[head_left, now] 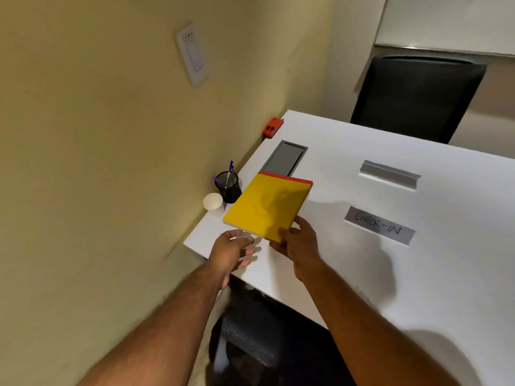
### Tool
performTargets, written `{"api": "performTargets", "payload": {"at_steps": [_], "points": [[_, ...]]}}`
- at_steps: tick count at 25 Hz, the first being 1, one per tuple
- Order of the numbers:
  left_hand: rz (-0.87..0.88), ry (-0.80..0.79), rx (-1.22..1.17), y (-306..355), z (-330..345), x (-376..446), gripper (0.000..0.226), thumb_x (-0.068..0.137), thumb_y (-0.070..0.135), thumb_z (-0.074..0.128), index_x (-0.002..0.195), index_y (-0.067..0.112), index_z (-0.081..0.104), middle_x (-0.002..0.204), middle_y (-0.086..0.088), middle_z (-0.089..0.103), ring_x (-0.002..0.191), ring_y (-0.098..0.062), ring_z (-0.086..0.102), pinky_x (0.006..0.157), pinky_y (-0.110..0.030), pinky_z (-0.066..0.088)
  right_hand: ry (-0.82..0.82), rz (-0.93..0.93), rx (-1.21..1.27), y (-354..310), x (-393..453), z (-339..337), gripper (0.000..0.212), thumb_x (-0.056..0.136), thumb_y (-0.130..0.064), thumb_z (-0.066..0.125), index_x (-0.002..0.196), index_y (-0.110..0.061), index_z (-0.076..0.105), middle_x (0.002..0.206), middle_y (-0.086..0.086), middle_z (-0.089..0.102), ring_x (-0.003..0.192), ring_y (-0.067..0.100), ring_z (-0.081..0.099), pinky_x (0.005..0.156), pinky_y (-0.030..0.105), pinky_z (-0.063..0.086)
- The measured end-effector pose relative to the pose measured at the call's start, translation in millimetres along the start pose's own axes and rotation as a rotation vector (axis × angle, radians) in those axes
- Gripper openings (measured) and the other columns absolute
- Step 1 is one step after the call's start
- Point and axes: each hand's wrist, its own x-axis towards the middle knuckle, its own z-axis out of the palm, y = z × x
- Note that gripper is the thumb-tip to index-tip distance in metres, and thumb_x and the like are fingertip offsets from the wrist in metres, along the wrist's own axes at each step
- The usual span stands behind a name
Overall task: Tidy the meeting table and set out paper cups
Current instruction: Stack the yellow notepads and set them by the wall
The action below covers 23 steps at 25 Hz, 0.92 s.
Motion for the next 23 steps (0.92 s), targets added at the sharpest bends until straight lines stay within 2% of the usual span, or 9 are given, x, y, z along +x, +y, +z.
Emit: {"api": "performTargets", "payload": {"at_steps": [2,4,7,9,12,15,17,20,23], "points": [[0.019,-0.012,0.053,0.9,5.8,19.3,0.028,0.091,0.019,0.074,0.117,0.023,0.064,0.103,-0.004,0.079,0.09,-0.014,0.076,0.081,-0.036,0.062,0.035,-0.026,-0.021,-0.6,22.7,-2.3,0.053,0.102,-0.003,0.064,0.151,-0.015,0.049,0.133,0.016,0.068,0.108,0.038,0.072,0.088,0.049,0.065],[0.042,-0.029,0.081,3.6,9.3,40.1,0.024,0.091,0.017,0.073,0.113,0.026,0.069,0.096,0.0,0.078,0.083,-0.012,0.072,0.073,-0.032,0.06,0.081,-0.043,-0.023,-3.9,47.5,-0.4,0.049,0.102,-0.004,0.064,0.149,-0.013,0.051,0.132,0.018,0.068,0.108,0.038,0.072,0.089,0.051,0.064],[0.035,-0.083,0.147,7.3,9.0,77.6,0.024,0.092,0.015,0.071,0.114,0.023,0.071,0.109,-0.002,0.073,0.095,-0.018,0.066,0.077,-0.032,0.052,0.15,-0.025,-0.038,-10.8,86.4,9.6,0.047,0.103,-0.003,0.061,0.148,-0.011,0.051,0.134,0.019,0.066,0.111,0.04,0.07,0.086,0.047,0.065],[0.026,-0.107,0.203,8.5,7.6,110.9,0.02,0.093,0.013,0.071,0.112,0.02,0.073,0.11,-0.003,0.073,0.097,-0.019,0.064,0.078,-0.034,0.05,0.186,-0.007,-0.061,-13.7,116.5,17.8,0.049,0.104,-0.003,0.06,0.15,-0.012,0.049,0.136,0.018,0.063,0.112,0.04,0.069,0.083,0.044,0.065],[-0.002,-0.168,0.346,8.5,3.3,162.2,0.02,0.093,0.017,0.072,0.112,0.023,0.072,0.113,-0.001,0.072,0.104,-0.018,0.065,0.08,-0.031,0.051,0.208,0.008,-0.103,-13.1,162.3,33.1,0.052,0.105,-0.004,0.058,0.153,-0.015,0.046,0.132,0.015,0.063,0.108,0.034,0.069,0.07,0.032,0.066],[-0.074,-0.259,0.525,7.2,-4.7,207.8,0.023,0.094,0.019,0.071,0.115,0.028,0.07,0.118,0.004,0.069,0.106,-0.013,0.063,0.085,-0.03,0.051,0.221,0.011,-0.158,-8.6,207.7,53.9,0.05,0.106,-0.005,0.055,0.155,-0.015,0.045,0.13,0.012,0.064,0.112,0.033,0.068,0.076,0.034,0.064],[-0.159,-0.363,0.672,8.1,-6.7,236.3,0.022,0.092,0.021,0.072,0.109,0.034,0.069,0.116,0.007,0.066,0.102,-0.01,0.061,0.08,-0.027,0.052,0.269,0.011,-0.192,-11.5,240.5,62.6,0.047,0.107,-0.005,0.053,0.154,-0.013,0.048,0.128,0.013,0.066,0.105,0.029,0.069,0.074,0.033,0.062],[-0.269,-0.469,0.833,18.5,-3.0,264.8,0.025,0.089,0.029,0.073,0.111,0.039,0.066,0.113,0.01,0.06,0.1,-0.012,0.058,0.078,-0.027,0.054,0.304,0.032,-0.248,-16.3,279.0,60.1,0.043,0.107,-0.007,0.052,0.149,-0.015,0.054,0.116,0.014,0.071,0.088,0.023,0.069,0.059,0.022,0.057],[-0.315,-0.566,0.977,30.3,4.2,279.4,0.037,0.087,0.042,0.072,0.122,0.039,0.061,0.122,0.009,0.055,0.103,-0.014,0.055,0.076,-0.029,0.051,0.319,0.061,-0.291,-18.1,296.5,53.1,0.043,0.107,-0.01,0.055,0.15,-0.016,0.053,0.117,0.009,0.069,0.098,0.025,0.07,0.065,0.024,0.06]]}}
